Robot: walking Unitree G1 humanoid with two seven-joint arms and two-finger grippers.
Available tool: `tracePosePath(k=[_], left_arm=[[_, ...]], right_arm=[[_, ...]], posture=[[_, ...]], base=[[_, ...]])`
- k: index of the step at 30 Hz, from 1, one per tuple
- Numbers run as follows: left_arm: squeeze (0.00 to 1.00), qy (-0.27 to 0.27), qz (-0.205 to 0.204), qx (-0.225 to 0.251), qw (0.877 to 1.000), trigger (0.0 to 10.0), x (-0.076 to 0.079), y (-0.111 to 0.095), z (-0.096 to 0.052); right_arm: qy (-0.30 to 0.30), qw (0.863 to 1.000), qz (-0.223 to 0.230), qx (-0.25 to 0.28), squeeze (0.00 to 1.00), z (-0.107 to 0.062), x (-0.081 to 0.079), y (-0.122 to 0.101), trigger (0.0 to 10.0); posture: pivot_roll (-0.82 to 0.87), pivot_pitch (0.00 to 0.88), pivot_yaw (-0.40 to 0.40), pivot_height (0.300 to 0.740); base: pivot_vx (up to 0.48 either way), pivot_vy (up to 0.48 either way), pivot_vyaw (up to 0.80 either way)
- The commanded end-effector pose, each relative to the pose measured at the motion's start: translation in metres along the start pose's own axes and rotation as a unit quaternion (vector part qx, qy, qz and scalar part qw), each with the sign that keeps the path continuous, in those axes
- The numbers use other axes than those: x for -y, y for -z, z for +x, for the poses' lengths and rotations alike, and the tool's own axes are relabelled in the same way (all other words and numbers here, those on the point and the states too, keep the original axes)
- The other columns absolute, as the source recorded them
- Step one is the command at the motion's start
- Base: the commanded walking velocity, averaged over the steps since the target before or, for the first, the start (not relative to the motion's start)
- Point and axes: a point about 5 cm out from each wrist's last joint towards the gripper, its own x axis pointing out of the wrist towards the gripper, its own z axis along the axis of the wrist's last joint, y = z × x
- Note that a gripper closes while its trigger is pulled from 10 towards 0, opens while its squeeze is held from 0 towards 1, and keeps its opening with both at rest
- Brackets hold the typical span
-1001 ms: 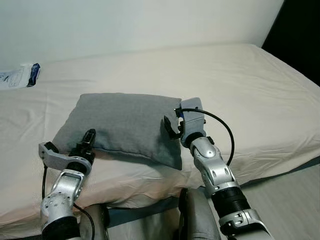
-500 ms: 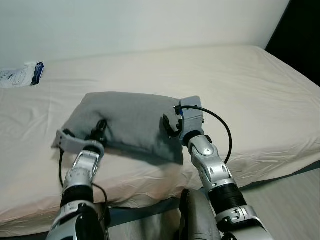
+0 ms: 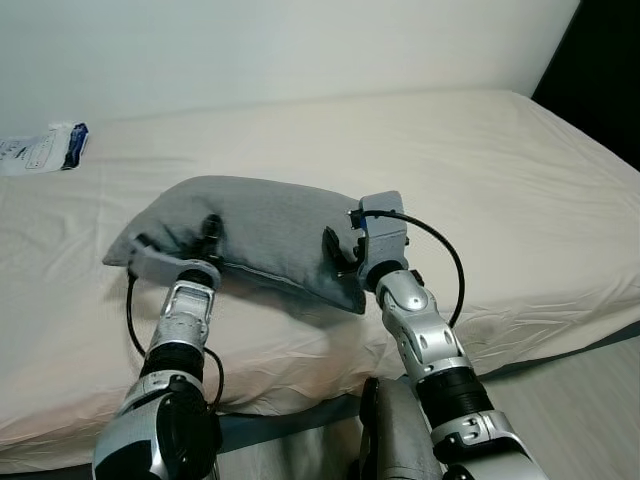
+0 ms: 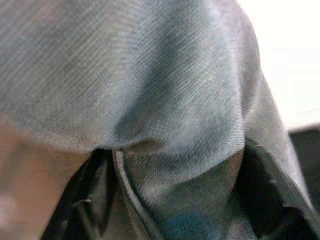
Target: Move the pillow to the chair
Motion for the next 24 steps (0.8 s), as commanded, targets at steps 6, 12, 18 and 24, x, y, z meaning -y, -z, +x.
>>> tracePosePath(k=[6,12,18,24], left_arm=[[0.0,-0.022,0.121,-0.048,0.991,0.0,-0.003,0.022,-0.003],[0.0,-0.023,0.123,-0.047,0.991,0.0,-0.002,0.023,-0.003],[0.0,0.022,0.147,-0.038,0.988,0.0,0.007,0.02,-0.003],[0.0,0.056,0.204,0.069,0.975,0.0,0.017,-0.022,-0.01]], right_arm=[[-0.001,1.0,0.007,-0.006,0.0,0.0,-0.001,0.004,10.0],[-0.001,1.0,0.007,-0.008,0.0,0.0,-0.001,0.005,10.0],[-0.002,1.0,0.01,-0.002,0.0,0.001,-0.003,0.003,10.0],[-0.015,0.998,0.02,0.056,0.0,-0.004,-0.004,-0.015,10.0]], posture=[[-0.03,0.122,-0.041,0.538],[-0.03,0.119,-0.043,0.538],[-0.02,0.111,-0.035,0.538],[-0.02,0.096,-0.027,0.538]], base=[[0.0,0.0,0.0],[0.0,0.0,0.0],[0.0,0.0,0.0],[0.0,0.0,0.0]])
